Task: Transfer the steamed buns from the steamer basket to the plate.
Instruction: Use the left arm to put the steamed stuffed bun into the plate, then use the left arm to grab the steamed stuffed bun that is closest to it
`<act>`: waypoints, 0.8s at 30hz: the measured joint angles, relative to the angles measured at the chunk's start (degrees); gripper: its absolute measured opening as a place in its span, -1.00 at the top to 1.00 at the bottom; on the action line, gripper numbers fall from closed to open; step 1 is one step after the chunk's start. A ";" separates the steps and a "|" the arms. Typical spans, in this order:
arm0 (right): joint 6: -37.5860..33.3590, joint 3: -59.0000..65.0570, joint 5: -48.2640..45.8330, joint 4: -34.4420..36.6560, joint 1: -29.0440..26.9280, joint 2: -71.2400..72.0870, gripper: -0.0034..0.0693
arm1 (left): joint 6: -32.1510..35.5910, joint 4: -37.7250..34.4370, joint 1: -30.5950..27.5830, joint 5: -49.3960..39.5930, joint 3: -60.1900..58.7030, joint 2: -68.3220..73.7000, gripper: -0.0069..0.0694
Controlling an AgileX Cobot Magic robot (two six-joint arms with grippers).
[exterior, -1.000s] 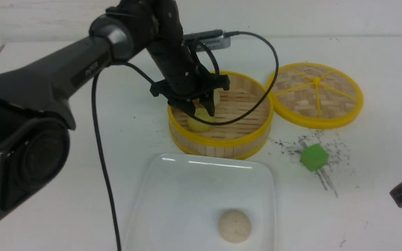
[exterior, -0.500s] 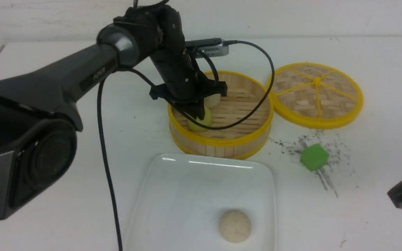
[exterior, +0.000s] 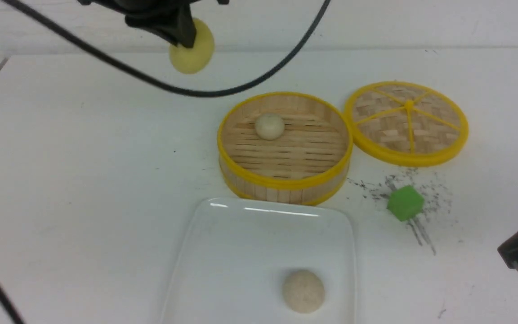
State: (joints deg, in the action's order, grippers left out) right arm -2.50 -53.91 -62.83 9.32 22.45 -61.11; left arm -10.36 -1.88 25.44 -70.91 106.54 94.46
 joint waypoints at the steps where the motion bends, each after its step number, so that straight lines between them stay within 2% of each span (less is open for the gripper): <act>1: 0.00 0.00 0.00 0.00 0.00 0.00 0.87 | -0.07 -0.56 0.00 0.00 -2.09 -1.12 0.76; 6: 0.00 0.00 0.00 0.05 0.00 0.00 0.86 | -0.67 -3.30 0.00 0.61 -20.76 -3.19 0.76; 9: 0.00 0.00 0.06 0.38 -0.07 0.00 0.85 | -1.48 -3.42 0.00 7.23 -30.52 -2.07 0.72; 14: 0.00 0.00 0.06 0.80 -0.07 0.00 0.84 | -3.07 -3.48 0.00 15.39 -35.92 1.16 0.54; 19: 0.00 0.00 0.06 0.87 -0.07 0.00 0.83 | -2.84 -5.49 0.00 16.64 -36.23 5.09 0.00; 20: 0.00 0.00 0.06 0.87 -0.07 0.00 0.83 | -2.78 -5.61 0.00 16.64 -36.23 5.24 -0.02; 24: 0.00 0.00 0.06 0.87 -0.07 0.00 0.81 | -1.50 -6.97 0.00 14.95 -34.80 5.65 -0.34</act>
State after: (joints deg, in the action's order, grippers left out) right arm -2.50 -53.91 -62.77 10.19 22.39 -61.11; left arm -11.86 -8.85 25.44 -55.96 71.74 100.11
